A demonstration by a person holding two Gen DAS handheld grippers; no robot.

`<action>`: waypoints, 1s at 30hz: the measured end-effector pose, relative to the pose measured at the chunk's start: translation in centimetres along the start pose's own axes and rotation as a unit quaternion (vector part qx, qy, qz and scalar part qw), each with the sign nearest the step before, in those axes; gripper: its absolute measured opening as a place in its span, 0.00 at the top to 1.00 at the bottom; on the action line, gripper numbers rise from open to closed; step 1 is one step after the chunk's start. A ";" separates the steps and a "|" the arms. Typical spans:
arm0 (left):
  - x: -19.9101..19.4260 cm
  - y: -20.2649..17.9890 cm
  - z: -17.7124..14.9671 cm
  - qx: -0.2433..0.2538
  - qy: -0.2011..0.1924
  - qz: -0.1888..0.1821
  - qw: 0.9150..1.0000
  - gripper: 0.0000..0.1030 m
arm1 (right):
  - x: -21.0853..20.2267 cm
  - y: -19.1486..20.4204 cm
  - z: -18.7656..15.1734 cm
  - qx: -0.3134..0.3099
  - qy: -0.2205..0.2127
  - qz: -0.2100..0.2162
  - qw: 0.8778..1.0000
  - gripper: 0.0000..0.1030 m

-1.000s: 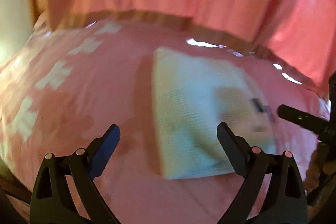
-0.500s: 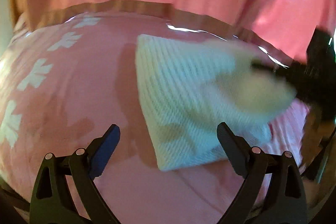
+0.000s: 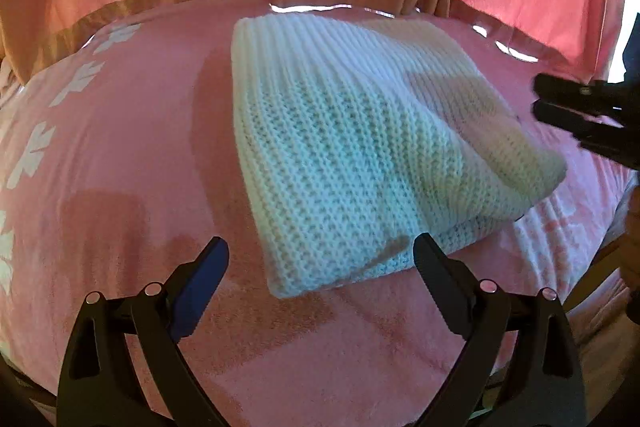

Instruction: Fold small clothes

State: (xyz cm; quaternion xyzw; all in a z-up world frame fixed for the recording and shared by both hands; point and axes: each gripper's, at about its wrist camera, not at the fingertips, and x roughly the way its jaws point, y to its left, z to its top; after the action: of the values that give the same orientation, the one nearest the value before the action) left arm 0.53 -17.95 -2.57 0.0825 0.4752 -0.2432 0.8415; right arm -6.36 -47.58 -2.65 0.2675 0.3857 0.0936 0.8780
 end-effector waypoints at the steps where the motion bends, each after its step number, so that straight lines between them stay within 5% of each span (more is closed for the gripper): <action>1: 0.3 0.0 0.0 0.002 0.006 0.002 1.000 0.12 | 0.0 0.2 -0.1 -0.015 -0.001 0.001 1.000 0.51; 5: 1.9 0.2 -0.4 0.005 0.041 -0.007 0.999 0.33 | 2.8 1.1 -1.3 -0.048 0.052 -0.011 0.997 0.49; 6: 2.2 0.1 -0.3 0.007 0.046 -0.015 0.999 0.40 | 3.7 0.9 -1.6 -0.048 0.065 -0.022 0.996 0.64; 7: 2.2 0.1 -0.3 0.008 0.045 -0.015 0.999 0.45 | 4.0 0.9 -1.7 -0.048 0.068 -0.020 0.996 0.95; 10: 1.6 0.5 0.1 0.006 0.039 -0.014 0.999 0.60 | 0.9 0.5 -1.1 -0.032 0.017 -0.005 0.999 0.94; 13: 1.7 2.0 0.1 -0.018 0.049 -0.013 0.999 0.60 | -1.6 -0.9 -1.3 -0.028 -0.014 -0.044 0.999 0.94; 16: 2.2 2.2 -0.1 -0.024 0.053 -0.016 0.998 0.57 | 0.9 -3.6 -2.9 0.006 0.061 -0.077 0.995 0.94; 21: 0.2 1.7 0.2 -0.021 0.055 -0.037 0.998 0.55 | -2.2 -0.8 -2.0 -0.054 -0.006 -0.082 0.995 0.84; 24: -3.0 2.0 1.4 -0.028 0.029 -0.082 0.996 0.46 | -3.6 0.5 -0.2 -0.070 -0.036 -0.080 0.994 0.64; 28: -5.9 2.0 5.0 -0.034 -0.021 -0.087 0.995 0.36 | -1.0 1.6 3.4 -0.086 -0.012 -0.075 0.993 0.58; 30: -5.6 1.7 7.8 -0.021 -0.041 -0.060 0.997 0.35 | 1.9 1.7 5.3 -0.093 0.010 -0.080 0.992 0.58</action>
State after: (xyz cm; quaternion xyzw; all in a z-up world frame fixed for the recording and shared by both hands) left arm 4.86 -17.48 6.15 0.0261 0.4495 -0.2863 0.8457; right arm -1.12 -47.55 0.08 0.1521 0.4045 0.0617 0.8997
